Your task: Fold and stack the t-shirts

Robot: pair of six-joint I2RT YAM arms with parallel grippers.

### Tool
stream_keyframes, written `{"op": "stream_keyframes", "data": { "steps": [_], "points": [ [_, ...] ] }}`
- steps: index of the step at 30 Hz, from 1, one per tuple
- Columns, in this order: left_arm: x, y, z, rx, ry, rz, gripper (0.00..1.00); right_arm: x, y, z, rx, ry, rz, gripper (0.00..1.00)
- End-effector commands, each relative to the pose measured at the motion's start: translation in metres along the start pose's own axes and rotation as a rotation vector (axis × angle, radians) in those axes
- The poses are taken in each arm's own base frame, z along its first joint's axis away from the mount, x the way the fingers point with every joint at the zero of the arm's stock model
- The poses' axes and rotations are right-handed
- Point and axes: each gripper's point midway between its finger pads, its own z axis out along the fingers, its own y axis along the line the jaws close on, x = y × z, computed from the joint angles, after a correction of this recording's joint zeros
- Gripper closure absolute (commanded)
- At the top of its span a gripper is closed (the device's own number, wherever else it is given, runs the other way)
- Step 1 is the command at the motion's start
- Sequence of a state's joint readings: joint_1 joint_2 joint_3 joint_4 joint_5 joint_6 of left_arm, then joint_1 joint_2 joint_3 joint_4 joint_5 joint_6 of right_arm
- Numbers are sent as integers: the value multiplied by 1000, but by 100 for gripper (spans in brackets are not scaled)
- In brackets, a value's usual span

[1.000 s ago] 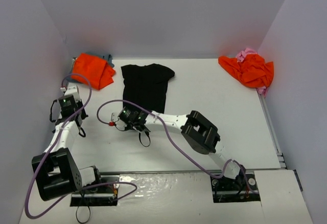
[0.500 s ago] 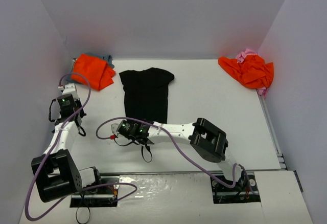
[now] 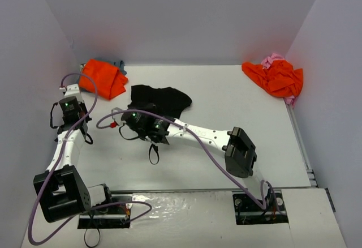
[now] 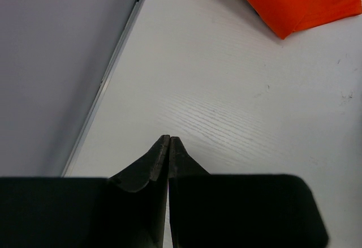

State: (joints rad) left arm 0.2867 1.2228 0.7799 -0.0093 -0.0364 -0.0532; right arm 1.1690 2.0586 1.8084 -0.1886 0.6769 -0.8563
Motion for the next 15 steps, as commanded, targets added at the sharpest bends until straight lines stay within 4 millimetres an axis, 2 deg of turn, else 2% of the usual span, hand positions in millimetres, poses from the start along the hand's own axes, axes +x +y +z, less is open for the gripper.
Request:
{"op": "stream_keyframes", "data": {
  "steps": [1,4,6,7,8,11,12,15],
  "points": [
    [-45,6,-3,-22,-108,-10,100,33,-80,35,181,68,56,100],
    [-43,6,-4,-25,-103,-8,100,43,-99,70,237,62,81,100],
    [-41,7,-3,-27,-96,-6,100,51,-89,99,225,84,54,100],
    [-39,7,-3,-28,-87,-2,100,61,-92,120,234,94,62,100],
    [-37,7,-2,-28,-81,-1,100,59,-101,133,244,66,86,100],
    [-35,6,0,-30,-69,3,100,67,-83,182,207,36,82,100],
    [-34,7,1,-32,-64,4,100,68,-64,194,175,38,59,100],
    [-32,9,3,-46,-56,8,100,67,-40,221,161,34,17,100]
  ]
}}
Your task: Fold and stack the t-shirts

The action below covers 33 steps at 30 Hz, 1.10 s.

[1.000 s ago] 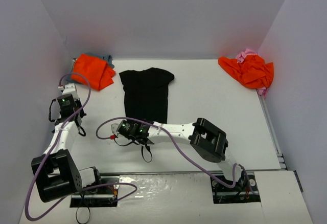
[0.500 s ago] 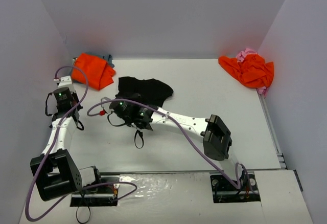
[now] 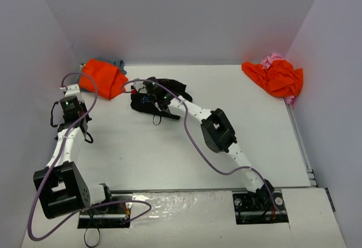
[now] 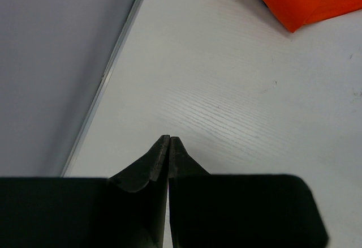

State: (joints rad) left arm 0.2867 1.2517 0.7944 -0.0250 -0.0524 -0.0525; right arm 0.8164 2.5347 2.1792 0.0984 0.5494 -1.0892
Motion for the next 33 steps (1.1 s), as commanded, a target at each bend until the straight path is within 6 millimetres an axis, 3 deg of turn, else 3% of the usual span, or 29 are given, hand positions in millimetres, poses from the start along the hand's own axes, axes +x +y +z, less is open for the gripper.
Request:
{"op": "stream_keyframes", "data": {
  "steps": [1,5,10,14,19,21,25,33],
  "points": [
    [-36,9,-2,-40,-83,5,100,-29,-6,16,60,-102,-7,100],
    [-32,12,5,-57,-61,12,100,-34,-11,19,106,-156,-17,100],
    [-31,9,11,-49,-49,5,100,-34,-32,11,141,-166,8,100],
    [-32,9,9,-47,-56,2,100,-43,-64,-16,211,-183,40,100],
    [-37,10,2,-52,-78,-4,100,-60,-81,-46,246,-202,81,100],
    [-38,12,0,-57,-88,-2,100,-72,-104,-73,293,-218,120,100],
    [-40,13,-1,-62,-93,-3,100,-95,-127,-113,331,-248,149,100],
    [-38,13,-3,-64,-95,0,100,-117,-137,-156,295,-284,182,100]
  ]
}}
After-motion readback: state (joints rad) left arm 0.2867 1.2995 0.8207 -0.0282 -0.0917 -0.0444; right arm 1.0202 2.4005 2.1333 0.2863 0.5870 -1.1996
